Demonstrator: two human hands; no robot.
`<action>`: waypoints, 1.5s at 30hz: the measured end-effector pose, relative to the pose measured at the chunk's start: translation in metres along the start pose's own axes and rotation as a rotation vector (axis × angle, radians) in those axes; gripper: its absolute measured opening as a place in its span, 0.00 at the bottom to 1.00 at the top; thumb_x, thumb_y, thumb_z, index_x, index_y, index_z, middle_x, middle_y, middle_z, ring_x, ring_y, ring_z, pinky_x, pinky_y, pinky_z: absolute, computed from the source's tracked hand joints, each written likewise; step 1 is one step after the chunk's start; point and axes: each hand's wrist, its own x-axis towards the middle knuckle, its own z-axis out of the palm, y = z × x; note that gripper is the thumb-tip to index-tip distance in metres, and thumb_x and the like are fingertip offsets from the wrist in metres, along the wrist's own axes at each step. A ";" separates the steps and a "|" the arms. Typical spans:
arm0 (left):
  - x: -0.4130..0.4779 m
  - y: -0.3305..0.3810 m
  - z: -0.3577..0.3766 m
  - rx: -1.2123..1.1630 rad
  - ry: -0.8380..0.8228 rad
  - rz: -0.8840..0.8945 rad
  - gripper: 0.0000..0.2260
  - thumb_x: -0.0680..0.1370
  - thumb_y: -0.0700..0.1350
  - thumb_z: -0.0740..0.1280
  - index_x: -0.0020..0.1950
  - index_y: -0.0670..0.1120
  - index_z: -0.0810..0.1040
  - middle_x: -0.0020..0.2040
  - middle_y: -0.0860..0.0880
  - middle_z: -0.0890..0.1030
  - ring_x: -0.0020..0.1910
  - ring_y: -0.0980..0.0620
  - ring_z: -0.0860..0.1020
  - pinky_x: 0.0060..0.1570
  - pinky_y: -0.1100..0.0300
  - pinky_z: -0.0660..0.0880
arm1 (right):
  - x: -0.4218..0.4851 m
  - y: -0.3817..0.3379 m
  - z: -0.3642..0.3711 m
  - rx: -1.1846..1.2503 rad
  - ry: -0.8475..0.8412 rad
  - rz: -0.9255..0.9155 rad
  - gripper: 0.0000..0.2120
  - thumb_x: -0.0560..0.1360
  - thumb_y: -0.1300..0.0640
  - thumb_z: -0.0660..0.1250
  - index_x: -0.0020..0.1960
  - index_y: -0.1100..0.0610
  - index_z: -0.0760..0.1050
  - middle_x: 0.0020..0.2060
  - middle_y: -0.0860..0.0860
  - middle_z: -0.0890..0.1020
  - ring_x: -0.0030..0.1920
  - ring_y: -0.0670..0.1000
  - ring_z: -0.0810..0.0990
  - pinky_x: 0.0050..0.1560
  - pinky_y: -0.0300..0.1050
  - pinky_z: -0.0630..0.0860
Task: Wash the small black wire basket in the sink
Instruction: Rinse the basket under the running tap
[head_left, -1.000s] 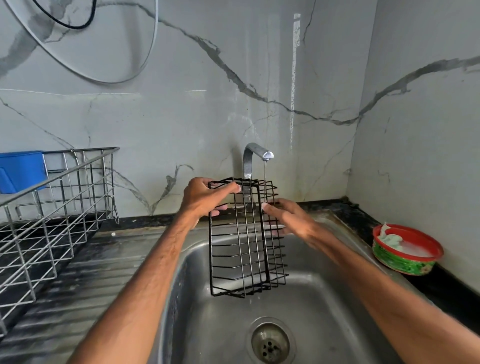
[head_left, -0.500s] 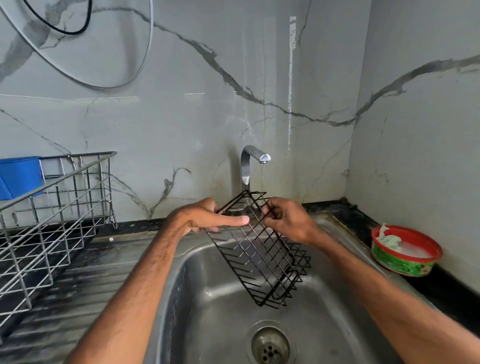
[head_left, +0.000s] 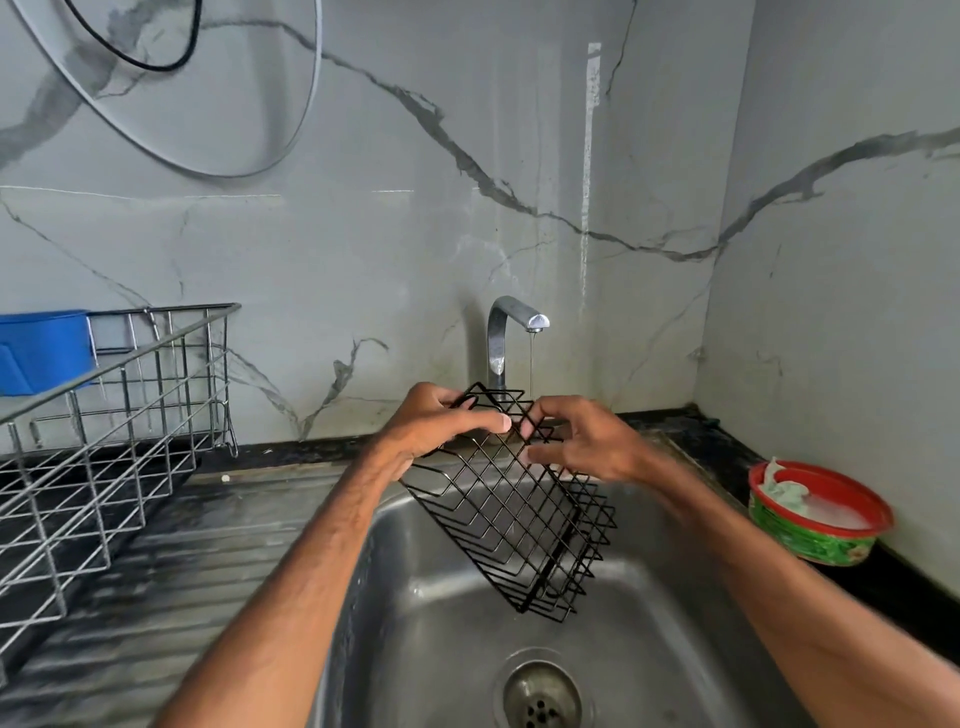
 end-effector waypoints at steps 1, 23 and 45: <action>0.000 0.001 0.002 0.028 -0.014 -0.001 0.32 0.54 0.65 0.82 0.52 0.49 0.88 0.52 0.50 0.88 0.55 0.52 0.83 0.55 0.56 0.78 | 0.000 0.001 0.000 0.014 -0.012 0.003 0.11 0.70 0.50 0.79 0.48 0.44 0.80 0.48 0.54 0.85 0.38 0.62 0.82 0.38 0.63 0.80; -0.015 0.031 0.045 0.228 0.180 0.076 0.44 0.54 0.61 0.79 0.69 0.47 0.79 0.56 0.54 0.84 0.51 0.53 0.83 0.54 0.56 0.82 | 0.000 -0.033 -0.011 0.151 0.049 0.037 0.28 0.81 0.37 0.55 0.72 0.52 0.74 0.72 0.49 0.74 0.72 0.45 0.70 0.75 0.48 0.63; -0.007 0.010 -0.016 0.017 0.183 0.077 0.54 0.49 0.58 0.80 0.75 0.44 0.75 0.69 0.49 0.80 0.67 0.52 0.78 0.68 0.48 0.77 | -0.010 0.008 0.021 0.075 -0.170 0.329 0.40 0.74 0.28 0.29 0.81 0.46 0.37 0.81 0.49 0.44 0.81 0.57 0.46 0.77 0.68 0.46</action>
